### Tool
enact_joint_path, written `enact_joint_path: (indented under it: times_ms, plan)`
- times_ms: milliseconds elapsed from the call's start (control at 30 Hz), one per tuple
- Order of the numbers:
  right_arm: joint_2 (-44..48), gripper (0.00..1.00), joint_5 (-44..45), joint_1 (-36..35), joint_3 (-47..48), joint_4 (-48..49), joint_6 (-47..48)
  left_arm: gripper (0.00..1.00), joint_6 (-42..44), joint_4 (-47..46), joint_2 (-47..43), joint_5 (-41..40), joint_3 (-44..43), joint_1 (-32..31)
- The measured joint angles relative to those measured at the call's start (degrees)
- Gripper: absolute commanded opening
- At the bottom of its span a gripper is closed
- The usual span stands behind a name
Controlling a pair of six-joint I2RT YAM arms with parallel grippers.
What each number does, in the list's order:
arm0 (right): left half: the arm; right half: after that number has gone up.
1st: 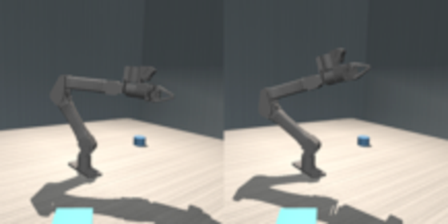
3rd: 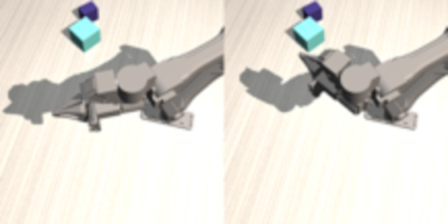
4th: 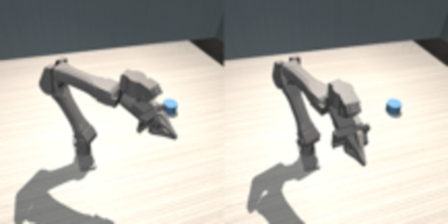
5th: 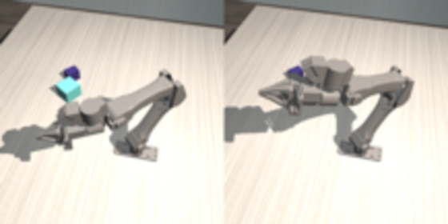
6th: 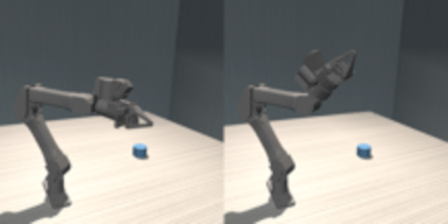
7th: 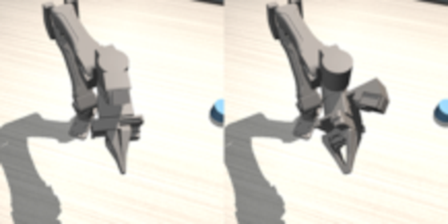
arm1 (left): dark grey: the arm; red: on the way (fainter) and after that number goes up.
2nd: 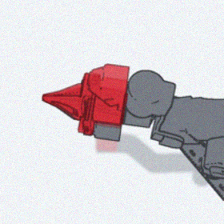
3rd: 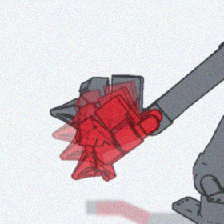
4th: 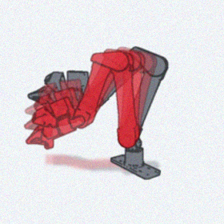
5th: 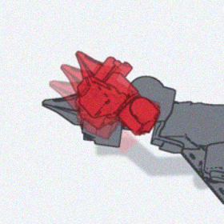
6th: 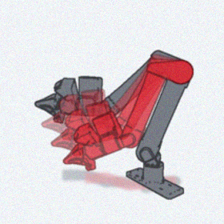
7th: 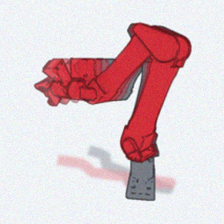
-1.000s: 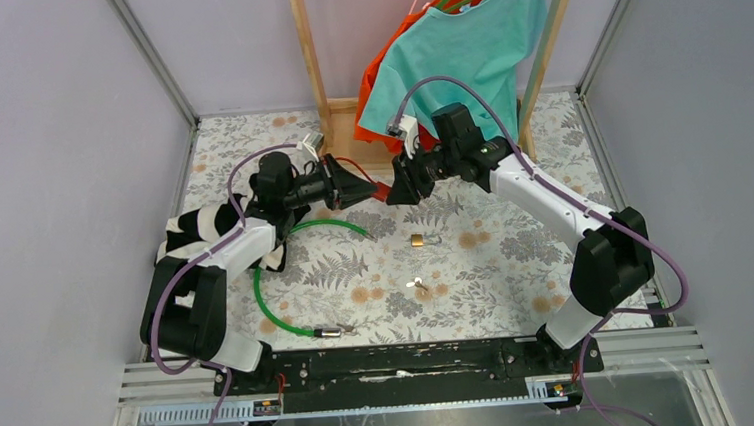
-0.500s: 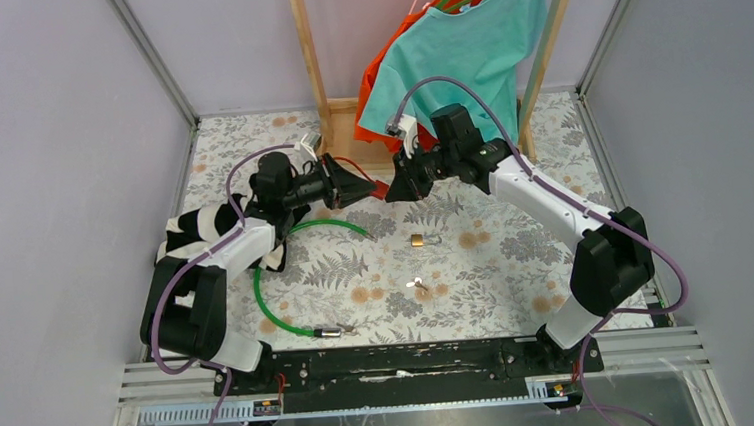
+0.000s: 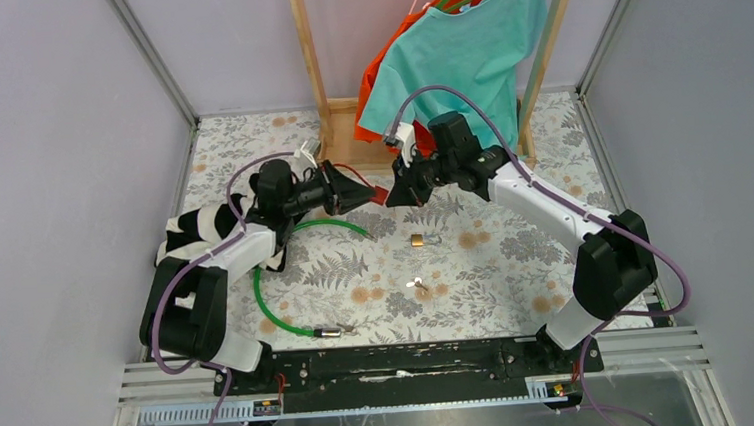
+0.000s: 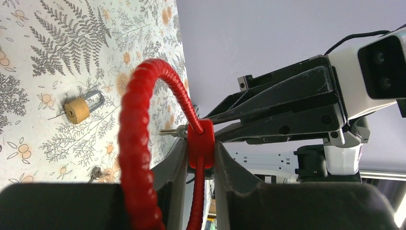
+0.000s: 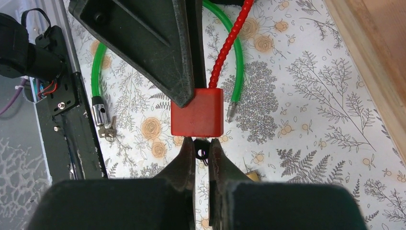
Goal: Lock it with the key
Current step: Place the key at the center of the board.
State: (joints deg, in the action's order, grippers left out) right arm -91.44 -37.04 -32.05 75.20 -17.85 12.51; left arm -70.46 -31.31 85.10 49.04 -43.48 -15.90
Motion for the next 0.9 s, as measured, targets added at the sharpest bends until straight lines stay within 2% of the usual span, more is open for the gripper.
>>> enact_joint_path:
  times_ms: [367,567,900]
  plan:
    - [0.74,0.00,1.92,0.87,-3.02,-4.24,3.50,0.00,-0.61,-2.16,-0.76,-2.86,2.45,4.57]
    - [1.53,0.00,3.74,1.20,-4.48,-6.32,5.66,0.00,0.42,-1.90,-1.38,-3.23,2.45,4.76]
    - [10.01,0.05,13.35,3.32,-15.72,-10.14,15.23,0.00,11.89,4.98,-1.73,-3.26,-0.22,3.23]
